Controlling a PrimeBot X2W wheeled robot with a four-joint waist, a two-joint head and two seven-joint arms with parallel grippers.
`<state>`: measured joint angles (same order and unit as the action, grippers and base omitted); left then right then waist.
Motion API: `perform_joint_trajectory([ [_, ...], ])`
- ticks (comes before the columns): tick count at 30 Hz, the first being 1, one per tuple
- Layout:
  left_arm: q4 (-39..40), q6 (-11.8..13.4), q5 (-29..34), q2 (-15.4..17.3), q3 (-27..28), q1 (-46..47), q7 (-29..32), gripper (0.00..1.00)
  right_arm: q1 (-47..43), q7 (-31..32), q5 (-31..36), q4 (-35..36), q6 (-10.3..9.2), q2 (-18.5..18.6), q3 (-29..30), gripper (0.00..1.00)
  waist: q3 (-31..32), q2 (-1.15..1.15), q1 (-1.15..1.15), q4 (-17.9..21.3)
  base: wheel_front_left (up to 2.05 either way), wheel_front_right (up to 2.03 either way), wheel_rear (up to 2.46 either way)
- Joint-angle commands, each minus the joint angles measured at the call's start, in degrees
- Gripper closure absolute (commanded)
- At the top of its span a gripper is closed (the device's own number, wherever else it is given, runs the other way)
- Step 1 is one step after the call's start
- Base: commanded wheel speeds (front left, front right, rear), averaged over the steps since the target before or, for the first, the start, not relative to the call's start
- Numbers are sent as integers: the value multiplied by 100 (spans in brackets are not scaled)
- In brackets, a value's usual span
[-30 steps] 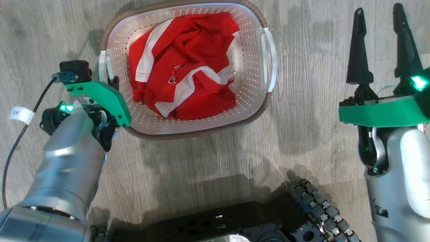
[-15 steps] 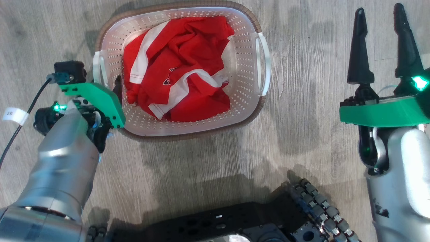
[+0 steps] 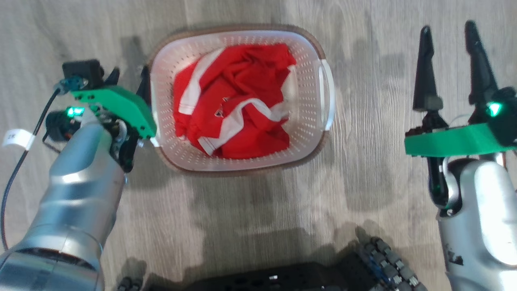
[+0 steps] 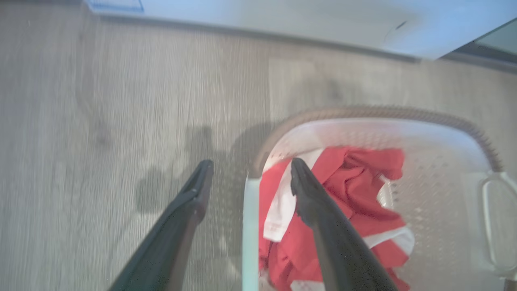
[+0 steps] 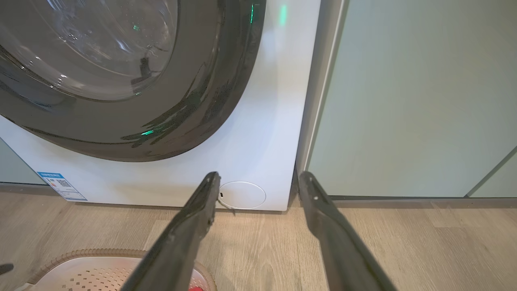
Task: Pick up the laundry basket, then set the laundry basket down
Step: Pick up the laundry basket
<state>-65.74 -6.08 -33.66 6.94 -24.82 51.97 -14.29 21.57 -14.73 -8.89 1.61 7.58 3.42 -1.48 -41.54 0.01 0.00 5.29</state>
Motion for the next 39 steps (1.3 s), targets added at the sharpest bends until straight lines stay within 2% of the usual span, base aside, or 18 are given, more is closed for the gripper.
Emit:
perform_joint_trajectory([
  [1,-128,4,-1,163,98,-108,-65,0,-195,-27,16,178,-9,-53,-81,0,146,-1,0,-120,0,0,0],
  [7,1832,446,554,328,602,-937,-69,0,-188,-27,69,-148,-9,70,-79,0,810,-1,0,-306,0,0,0],
  [16,3964,940,1413,359,969,-2113,-70,0,-235,-27,41,-559,-9,155,-68,0,1521,-1,0,-361,0,0,0],
  [25,5394,1299,1868,461,1122,-2940,-71,0,-318,-27,30,-855,-9,211,-75,0,2062,-1,0,-348,0,0,0],
  [39,6689,1741,2105,726,1084,-4182,213,0,-811,-2,44,-1108,-9,259,-109,0,2936,-1,0,-285,0,0,0],
])
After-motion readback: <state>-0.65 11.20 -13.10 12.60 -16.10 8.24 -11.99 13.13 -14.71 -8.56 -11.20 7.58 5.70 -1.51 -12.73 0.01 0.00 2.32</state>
